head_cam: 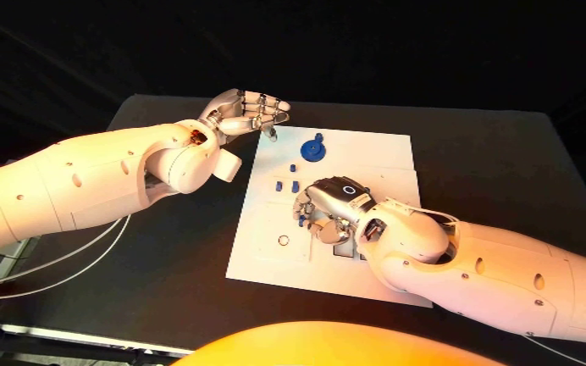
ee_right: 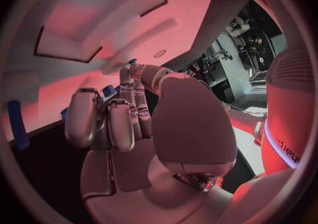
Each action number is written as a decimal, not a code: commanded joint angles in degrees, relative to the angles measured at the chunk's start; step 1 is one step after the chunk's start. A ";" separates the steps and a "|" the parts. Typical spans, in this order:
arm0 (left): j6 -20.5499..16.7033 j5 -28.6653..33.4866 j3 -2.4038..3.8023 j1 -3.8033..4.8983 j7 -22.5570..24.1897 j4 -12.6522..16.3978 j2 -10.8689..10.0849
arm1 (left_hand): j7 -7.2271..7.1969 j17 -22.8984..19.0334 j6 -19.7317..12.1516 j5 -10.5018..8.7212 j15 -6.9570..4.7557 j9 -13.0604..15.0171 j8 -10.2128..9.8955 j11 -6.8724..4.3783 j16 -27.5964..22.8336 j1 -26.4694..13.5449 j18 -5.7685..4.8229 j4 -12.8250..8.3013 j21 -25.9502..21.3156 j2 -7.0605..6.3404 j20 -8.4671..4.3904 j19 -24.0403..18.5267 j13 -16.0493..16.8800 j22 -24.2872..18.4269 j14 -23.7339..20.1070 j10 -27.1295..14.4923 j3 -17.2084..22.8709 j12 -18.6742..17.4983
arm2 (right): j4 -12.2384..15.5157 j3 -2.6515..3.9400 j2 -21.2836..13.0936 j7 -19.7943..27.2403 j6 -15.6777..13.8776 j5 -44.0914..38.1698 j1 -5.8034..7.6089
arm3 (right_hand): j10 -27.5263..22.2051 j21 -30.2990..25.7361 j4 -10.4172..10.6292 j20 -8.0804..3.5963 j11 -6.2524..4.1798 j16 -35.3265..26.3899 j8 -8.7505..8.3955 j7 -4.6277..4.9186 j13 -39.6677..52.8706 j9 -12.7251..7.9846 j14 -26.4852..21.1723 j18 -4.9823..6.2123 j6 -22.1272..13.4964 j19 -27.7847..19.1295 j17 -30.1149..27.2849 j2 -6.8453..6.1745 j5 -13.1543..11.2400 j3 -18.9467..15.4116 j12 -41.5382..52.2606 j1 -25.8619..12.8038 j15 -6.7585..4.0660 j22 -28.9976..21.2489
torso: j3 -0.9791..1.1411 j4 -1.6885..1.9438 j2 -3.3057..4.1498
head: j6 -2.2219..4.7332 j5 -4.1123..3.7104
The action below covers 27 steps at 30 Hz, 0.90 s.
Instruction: Assemble the parts on the task board
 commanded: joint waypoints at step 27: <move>0.87 -0.02 0.04 0.01 -0.05 0.14 -0.13 | -0.05 -0.08 -0.29 0.27 -0.05 -0.08 -0.35 0.11 -0.27 0.50 0.32 0.00 -0.23 0.21 0.33 -0.11 -0.08 -0.07 -0.32 -0.43 -0.26 0.28 | 1.29 -0.53 -2.24 -0.20 -3.70 0.55 -0.34 | -19.44 -23.49 -1.62 3.13 3.19 -10.85 -6.10 0.81 -1.77 -1.27 -4.53 2.86 -10.14 -8.16 -14.84 -1.72 -0.67 -5.66 0.92 -2.60 3.41 -3.26 | -0.01 -0.02 -0.03 | 0.43 -0.66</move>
